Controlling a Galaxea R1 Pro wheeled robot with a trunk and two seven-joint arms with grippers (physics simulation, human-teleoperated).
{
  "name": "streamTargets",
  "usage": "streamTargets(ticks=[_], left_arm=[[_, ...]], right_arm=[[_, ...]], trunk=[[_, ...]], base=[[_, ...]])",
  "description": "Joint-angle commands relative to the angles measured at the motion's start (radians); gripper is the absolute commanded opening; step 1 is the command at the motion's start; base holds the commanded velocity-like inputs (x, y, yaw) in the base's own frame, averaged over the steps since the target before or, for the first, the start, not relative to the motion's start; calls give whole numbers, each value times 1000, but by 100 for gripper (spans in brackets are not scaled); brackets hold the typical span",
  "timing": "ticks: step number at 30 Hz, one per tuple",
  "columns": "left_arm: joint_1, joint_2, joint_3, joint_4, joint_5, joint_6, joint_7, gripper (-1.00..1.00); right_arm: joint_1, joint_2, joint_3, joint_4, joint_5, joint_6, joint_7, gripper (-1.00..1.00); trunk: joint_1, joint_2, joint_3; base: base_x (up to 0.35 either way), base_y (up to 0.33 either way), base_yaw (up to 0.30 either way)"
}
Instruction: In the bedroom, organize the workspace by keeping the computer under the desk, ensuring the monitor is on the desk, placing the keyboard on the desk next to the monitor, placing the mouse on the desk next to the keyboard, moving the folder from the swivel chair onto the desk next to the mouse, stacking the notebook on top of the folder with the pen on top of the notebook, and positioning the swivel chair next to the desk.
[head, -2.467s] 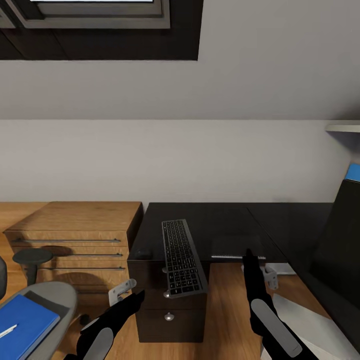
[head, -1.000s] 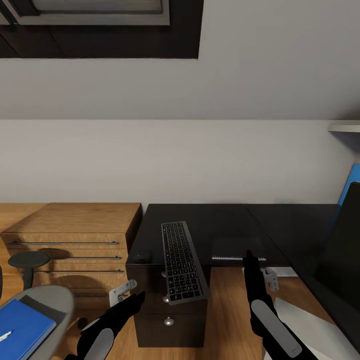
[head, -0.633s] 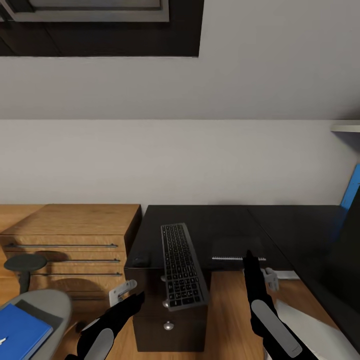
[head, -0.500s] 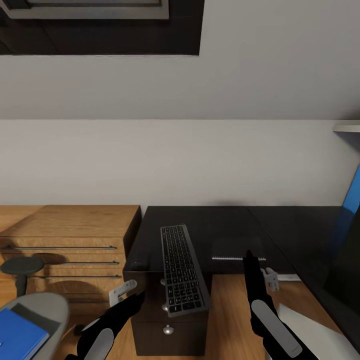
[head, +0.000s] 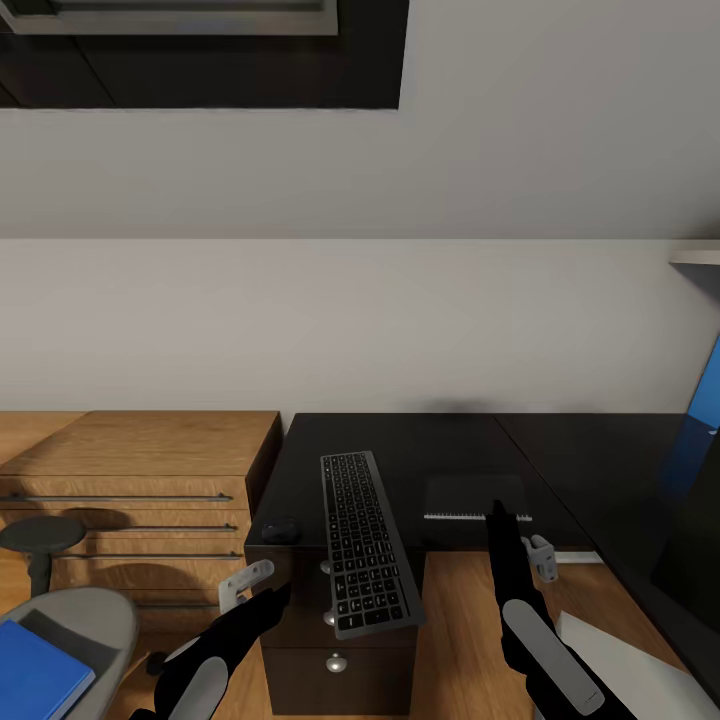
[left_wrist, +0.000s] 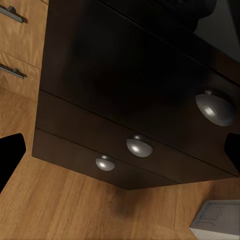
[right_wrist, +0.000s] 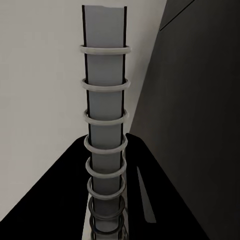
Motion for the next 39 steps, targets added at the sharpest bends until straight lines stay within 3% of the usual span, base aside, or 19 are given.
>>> streamTargets(ticks=[1, 22, 25, 29, 39], left_arm=[[-1, 1, -2, -2, 7, 1, 9, 100], [-1, 1, -5, -2, 6, 1, 8, 100], [-1, -8, 2, 10, 4, -2, 13, 100], [-1, -8, 3, 10, 3, -2, 13, 100], [-1, 30, -1, 12, -1, -4, 12, 100]], right_arm=[[-1, -1, 4, -1, -4, -7, 0, -100], [-1, 5, 4, -2, -5, -11, 10, -100], [-2, 21, 7, 1, 1, -9, 10, -100], [-2, 21, 7, 1, 1, -10, 10, -100], [-2, 20, 7, 2, -3, -8, 9, -100]], trunk=[[0, -1, -1], [0, -1, -1], [0, -1, -1], [0, -1, -1], [0, -1, -1]], base=[[2, 0, 0], [0, 0, 0], [0, 0, 0], [0, 0, 0], [110, 0, 0]])
